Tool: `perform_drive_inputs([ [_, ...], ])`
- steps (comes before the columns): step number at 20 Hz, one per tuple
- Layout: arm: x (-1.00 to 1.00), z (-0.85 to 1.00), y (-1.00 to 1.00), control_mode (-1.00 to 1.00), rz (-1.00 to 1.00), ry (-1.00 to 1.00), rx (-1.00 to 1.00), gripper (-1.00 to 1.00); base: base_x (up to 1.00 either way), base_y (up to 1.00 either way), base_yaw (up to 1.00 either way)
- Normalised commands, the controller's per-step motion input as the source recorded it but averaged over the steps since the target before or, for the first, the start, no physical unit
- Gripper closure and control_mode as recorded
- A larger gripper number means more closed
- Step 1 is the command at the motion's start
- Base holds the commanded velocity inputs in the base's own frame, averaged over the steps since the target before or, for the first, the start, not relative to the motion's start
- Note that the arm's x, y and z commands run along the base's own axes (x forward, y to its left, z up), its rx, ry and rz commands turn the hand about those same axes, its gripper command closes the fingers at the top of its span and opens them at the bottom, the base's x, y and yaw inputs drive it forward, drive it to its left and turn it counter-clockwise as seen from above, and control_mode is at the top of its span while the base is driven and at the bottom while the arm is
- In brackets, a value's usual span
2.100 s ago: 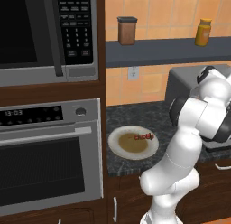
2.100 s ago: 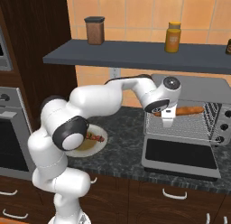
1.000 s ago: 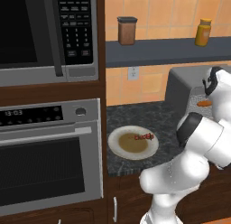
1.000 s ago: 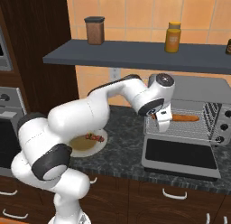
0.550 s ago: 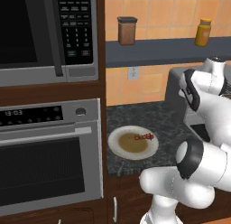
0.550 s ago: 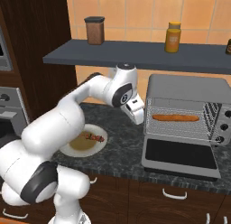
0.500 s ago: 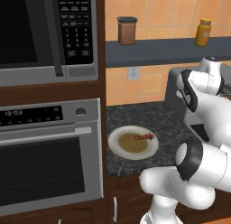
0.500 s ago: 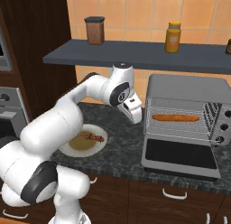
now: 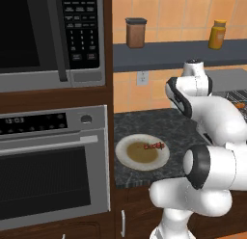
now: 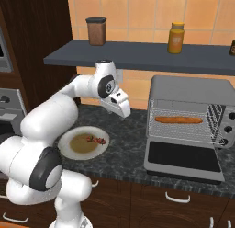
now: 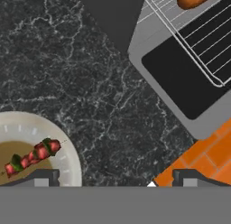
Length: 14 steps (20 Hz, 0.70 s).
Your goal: Pick up the kebab skewer and baguette bread, and place them inside the toaster oven. Close the toaster oven door and start by setting the timer.
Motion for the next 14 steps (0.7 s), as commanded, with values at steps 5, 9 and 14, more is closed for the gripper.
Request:
perform_drive_inputs([
  [5, 0.15, -0.16, 0.11, -1.00, 0.09, 0.18, -0.04, -1.00, 0.00, 0.00, 0.00],
  [9, 0.03, -0.43, 0.06, -1.00, 0.10, 0.15, -0.02, -1.00, 0.00, 0.00, 0.00],
  [14, 0.01, -0.54, 0.30, -1.00, 0.01, 0.10, 0.03, -1.00, 0.00, 0.00, 0.00],
])
